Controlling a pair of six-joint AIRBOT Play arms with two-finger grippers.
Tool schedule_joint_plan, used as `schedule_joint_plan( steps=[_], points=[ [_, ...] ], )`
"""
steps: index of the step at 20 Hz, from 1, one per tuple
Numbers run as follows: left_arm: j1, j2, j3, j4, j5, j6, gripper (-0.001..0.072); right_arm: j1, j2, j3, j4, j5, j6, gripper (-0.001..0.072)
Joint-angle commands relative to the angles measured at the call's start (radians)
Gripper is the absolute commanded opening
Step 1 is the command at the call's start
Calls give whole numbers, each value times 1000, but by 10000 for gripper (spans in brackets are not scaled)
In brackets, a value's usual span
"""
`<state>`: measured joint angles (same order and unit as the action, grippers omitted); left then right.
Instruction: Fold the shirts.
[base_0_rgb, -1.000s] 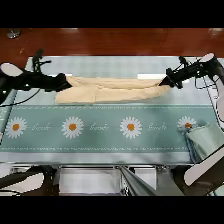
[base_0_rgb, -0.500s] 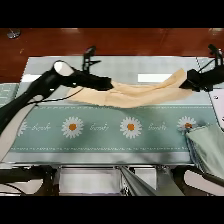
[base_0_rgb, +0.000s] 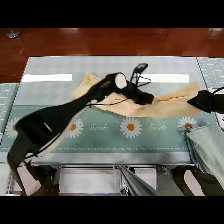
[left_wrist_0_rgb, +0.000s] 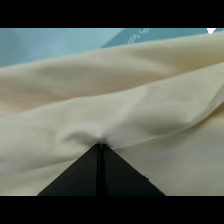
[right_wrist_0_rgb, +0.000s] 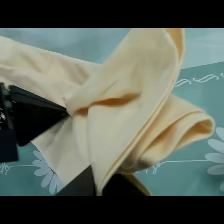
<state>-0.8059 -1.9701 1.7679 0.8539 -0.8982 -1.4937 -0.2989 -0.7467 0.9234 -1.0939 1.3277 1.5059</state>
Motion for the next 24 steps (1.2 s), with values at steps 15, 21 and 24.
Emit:
schedule_joint_plan(
  steps=[15, 21, 24],
  points=[
    [465, 185, 164, 123, -449, -72, 22, 312, -81, 87, 92, -163, 97, 32],
    [806, 656, -80, 280, -416, 16, 23, 637, -509, 439, 94, -238, 128, 33],
    [887, 950, -377, 280, -331, 53, 23, 738, -760, 643, 93, -240, 140, 33]
  ],
)
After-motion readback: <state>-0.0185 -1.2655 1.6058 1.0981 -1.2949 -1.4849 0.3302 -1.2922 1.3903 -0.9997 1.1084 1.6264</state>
